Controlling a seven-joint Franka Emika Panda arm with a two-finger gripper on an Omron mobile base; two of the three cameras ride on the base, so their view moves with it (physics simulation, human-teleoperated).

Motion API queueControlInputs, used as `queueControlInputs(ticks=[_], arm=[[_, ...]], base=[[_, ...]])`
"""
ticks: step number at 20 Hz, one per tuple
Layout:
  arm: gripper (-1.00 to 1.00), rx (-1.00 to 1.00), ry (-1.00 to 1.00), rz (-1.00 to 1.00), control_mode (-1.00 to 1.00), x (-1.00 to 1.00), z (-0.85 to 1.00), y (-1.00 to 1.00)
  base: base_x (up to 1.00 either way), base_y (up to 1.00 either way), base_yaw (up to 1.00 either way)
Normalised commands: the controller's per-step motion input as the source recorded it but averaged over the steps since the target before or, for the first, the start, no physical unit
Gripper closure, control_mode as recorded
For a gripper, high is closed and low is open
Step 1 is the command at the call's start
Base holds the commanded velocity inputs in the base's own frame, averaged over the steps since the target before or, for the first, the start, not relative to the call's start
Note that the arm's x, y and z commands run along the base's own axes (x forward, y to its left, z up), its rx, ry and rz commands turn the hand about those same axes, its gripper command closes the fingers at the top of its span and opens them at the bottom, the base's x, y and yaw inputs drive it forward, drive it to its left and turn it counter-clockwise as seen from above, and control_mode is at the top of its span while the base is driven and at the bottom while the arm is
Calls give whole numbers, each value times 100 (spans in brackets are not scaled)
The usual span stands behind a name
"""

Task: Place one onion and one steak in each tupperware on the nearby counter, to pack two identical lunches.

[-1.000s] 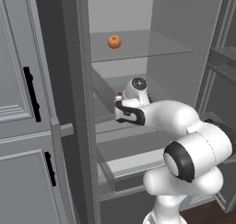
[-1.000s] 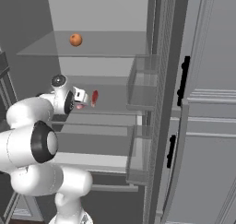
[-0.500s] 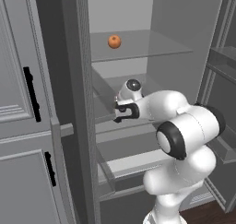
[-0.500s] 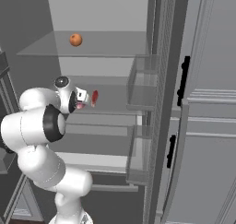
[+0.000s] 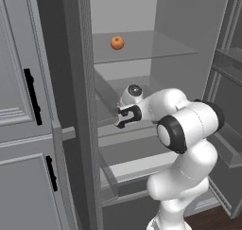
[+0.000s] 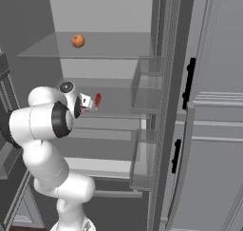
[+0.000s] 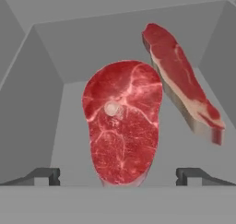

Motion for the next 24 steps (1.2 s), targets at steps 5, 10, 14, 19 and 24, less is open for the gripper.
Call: queueControlInputs(ticks=[5, 10, 14, 19, 24], arm=[[-100, 0, 0, 0, -100, 21, -19, 0], [100, -1, 0, 0, -100, 24, -23, 8], [100, 0, -2, 0, -100, 11, -8, 0], [100, 0, -10, 0, -100, -52, 17, 0], [100, 1, -37, -5, -100, -100, 87, -7]], base=[[0, 0, 0], [0, 0, 0], [0, 0, 0], [0, 0, 0], [0, 0, 0]])
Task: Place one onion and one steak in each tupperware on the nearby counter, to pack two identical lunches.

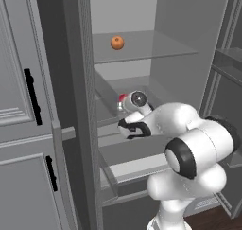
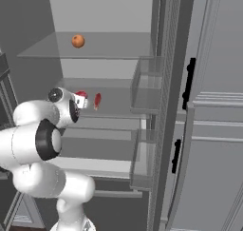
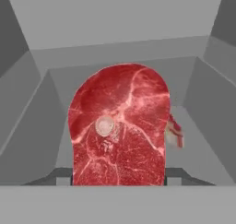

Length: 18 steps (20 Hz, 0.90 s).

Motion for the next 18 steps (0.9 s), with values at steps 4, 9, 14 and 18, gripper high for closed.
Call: queueControlInputs(ticks=[4, 9, 14, 18], arm=[[100, 7, -21, -14, -100, -100, 100, -33], [100, 1, -1, -6, -100, -100, 100, -25], [100, 1, 15, -1, -100, -100, 100, -25], [100, 3, 30, 1, -100, -90, 49, -26]], base=[[0, 0, 0], [0, 0, 0], [0, 0, 0], [0, 0, 0]])
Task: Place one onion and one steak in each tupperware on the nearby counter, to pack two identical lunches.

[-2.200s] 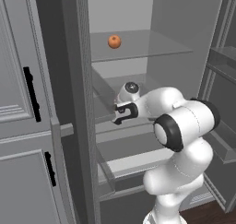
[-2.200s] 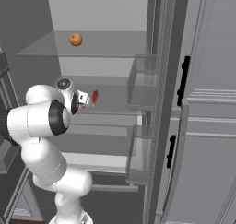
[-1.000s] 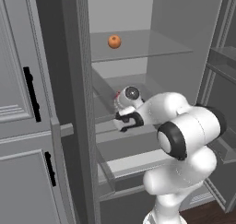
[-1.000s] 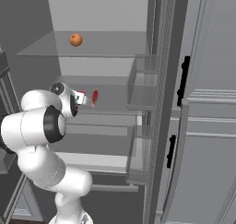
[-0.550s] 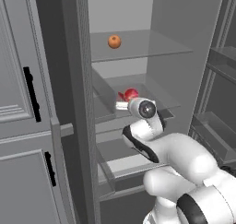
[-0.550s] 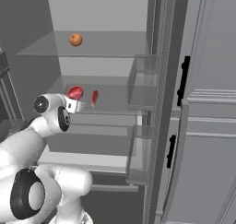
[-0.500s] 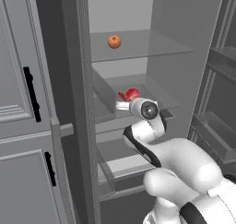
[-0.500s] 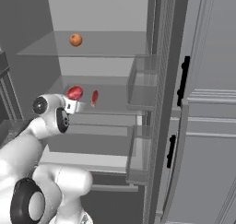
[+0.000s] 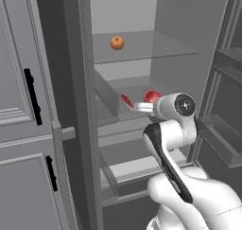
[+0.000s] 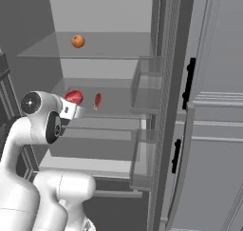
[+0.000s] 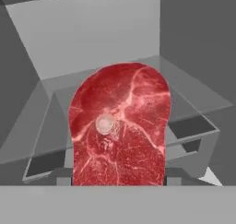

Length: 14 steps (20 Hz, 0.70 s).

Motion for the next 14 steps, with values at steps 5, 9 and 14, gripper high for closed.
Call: queueControlInputs(ticks=[5, 9, 14], arm=[[100, 9, 39, 4, -100, -100, -1, -16], [100, 0, 8, 4, 100, -25, -4, 0], [100, 0, 0, 0, 100, 0, 0, 0]], base=[[0, 0, 0], [-75, 0, 30], [-98, 0, 63]])
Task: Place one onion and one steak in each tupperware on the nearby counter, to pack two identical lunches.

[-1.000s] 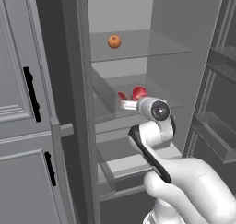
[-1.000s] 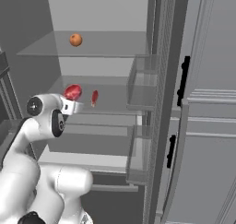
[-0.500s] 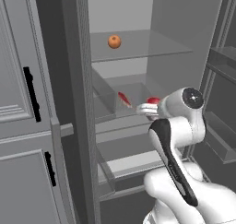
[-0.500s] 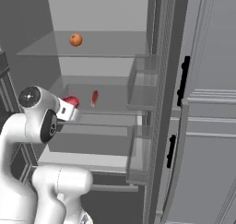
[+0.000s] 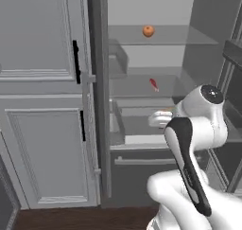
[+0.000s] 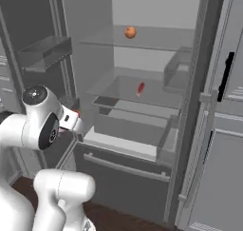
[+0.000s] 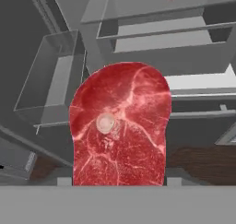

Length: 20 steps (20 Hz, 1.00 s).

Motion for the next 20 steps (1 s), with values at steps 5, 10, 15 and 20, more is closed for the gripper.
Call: queueControlInputs(ticks=[5, 10, 15, 20], arm=[[100, 0, 0, 0, 100, 0, 0, 0], [100, 0, 0, 0, 100, 0, 0, 0], [100, 0, 0, 0, 100, 0, 0, 0], [100, 0, 0, 0, 100, 0, 0, 0]], base=[[-49, 7, 82], [-14, 43, 87], [6, 56, 75], [94, 9, 39]])
